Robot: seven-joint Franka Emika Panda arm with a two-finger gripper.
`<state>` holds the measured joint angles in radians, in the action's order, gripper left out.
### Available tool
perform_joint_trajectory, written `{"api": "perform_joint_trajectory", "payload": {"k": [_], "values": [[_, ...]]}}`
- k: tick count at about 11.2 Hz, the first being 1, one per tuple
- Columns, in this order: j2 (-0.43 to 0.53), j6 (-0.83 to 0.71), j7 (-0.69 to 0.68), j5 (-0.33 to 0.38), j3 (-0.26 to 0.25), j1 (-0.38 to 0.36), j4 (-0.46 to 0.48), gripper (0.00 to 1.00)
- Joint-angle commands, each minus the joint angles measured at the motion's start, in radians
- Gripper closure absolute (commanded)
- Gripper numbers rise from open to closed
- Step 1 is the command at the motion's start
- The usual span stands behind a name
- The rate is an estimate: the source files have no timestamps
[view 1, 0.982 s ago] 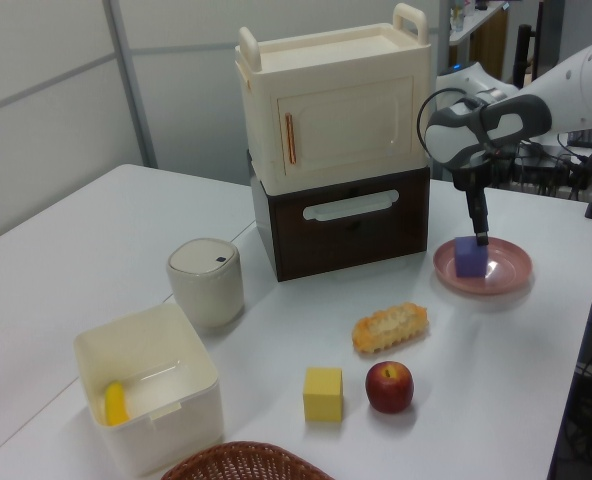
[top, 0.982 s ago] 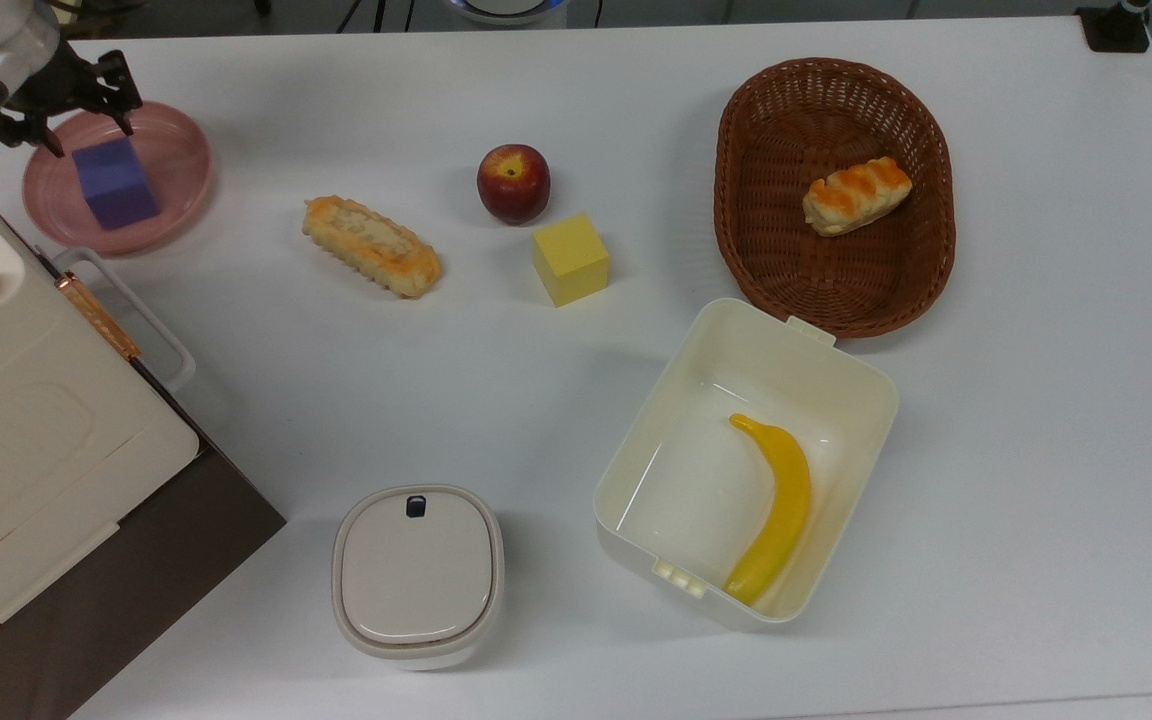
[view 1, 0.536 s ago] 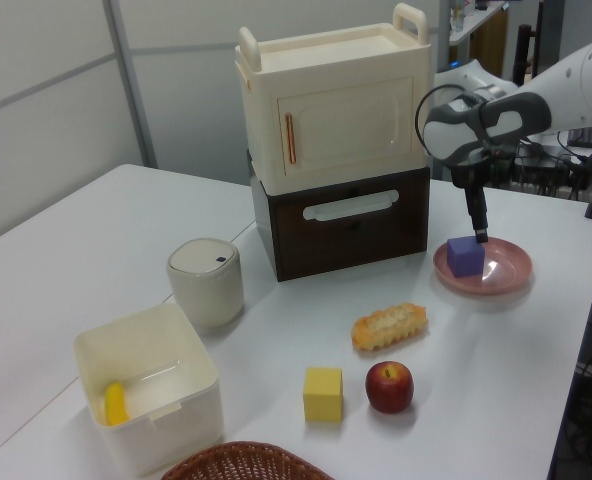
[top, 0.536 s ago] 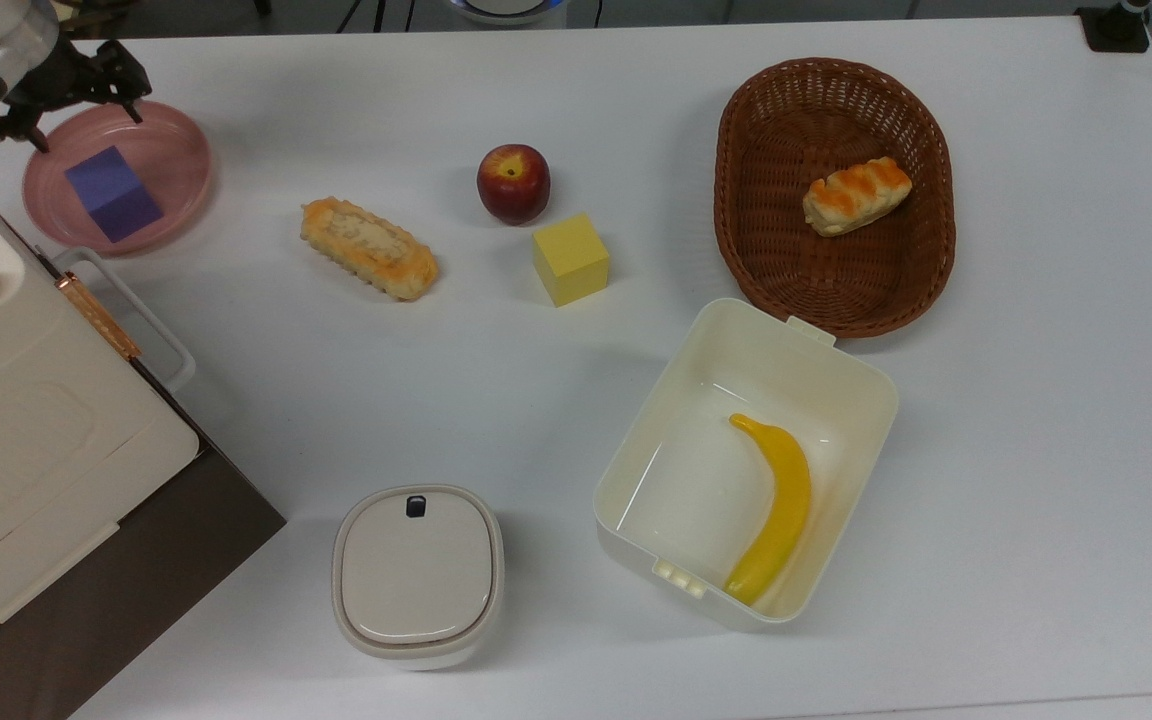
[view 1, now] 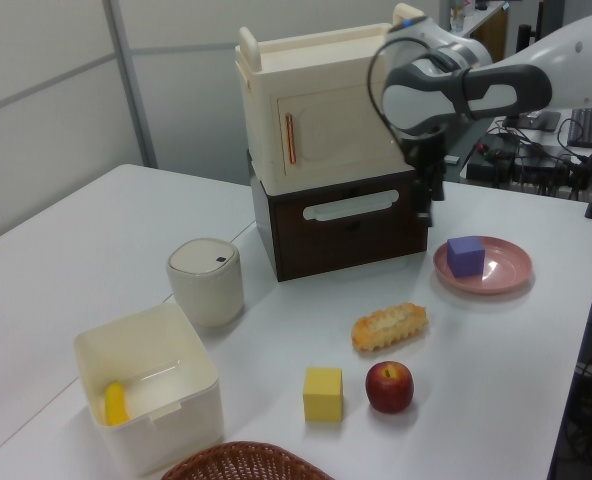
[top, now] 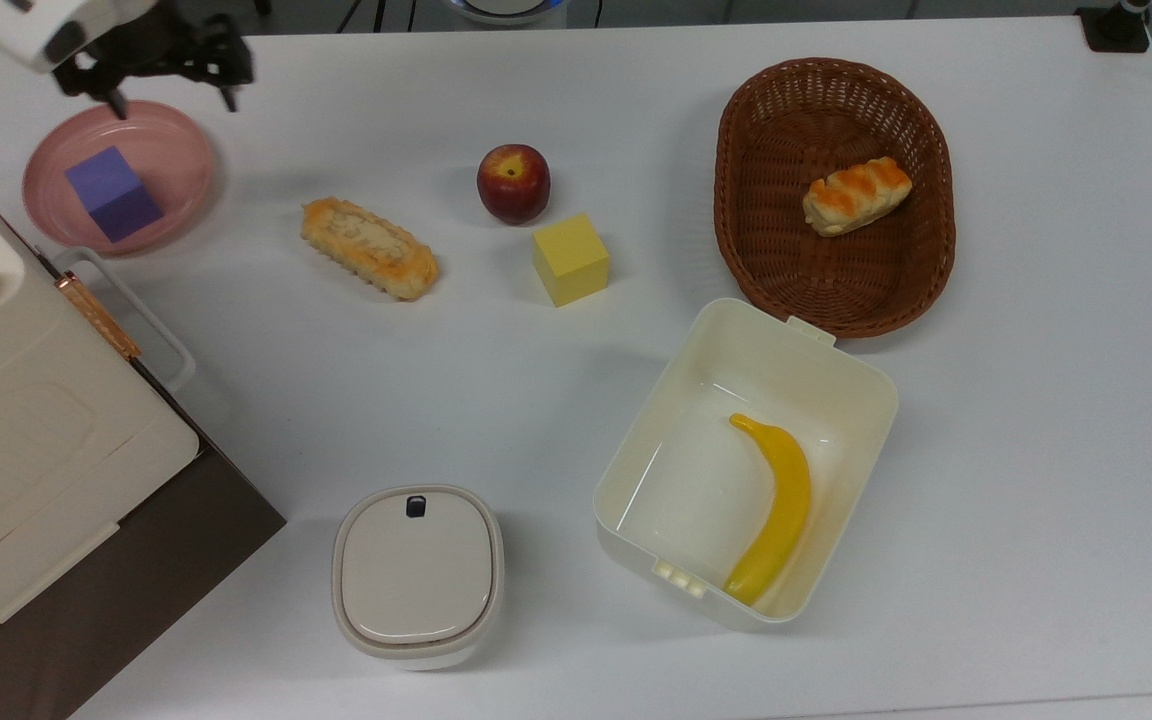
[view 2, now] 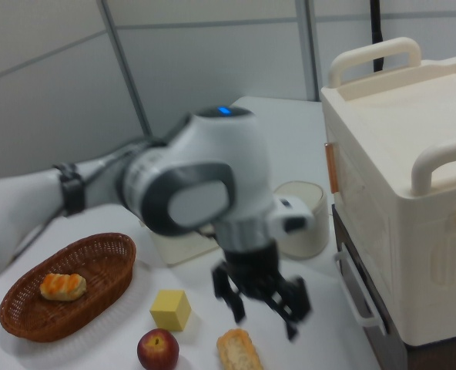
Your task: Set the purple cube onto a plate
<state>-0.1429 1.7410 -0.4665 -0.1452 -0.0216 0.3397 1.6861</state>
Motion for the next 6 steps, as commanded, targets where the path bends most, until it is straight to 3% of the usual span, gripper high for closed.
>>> {"api": "perform_joint_trajectory", "payload": {"k": [1, 4, 6], "values": [[0.062, -0.024, 0.340, 0.015, -0.011, -0.161, -0.005, 0.00], [0.112, -0.061, 0.483, 0.016, -0.014, -0.284, -0.006, 0.00], [0.152, -0.072, 0.486, 0.079, -0.026, -0.320, -0.006, 0.00]]}}
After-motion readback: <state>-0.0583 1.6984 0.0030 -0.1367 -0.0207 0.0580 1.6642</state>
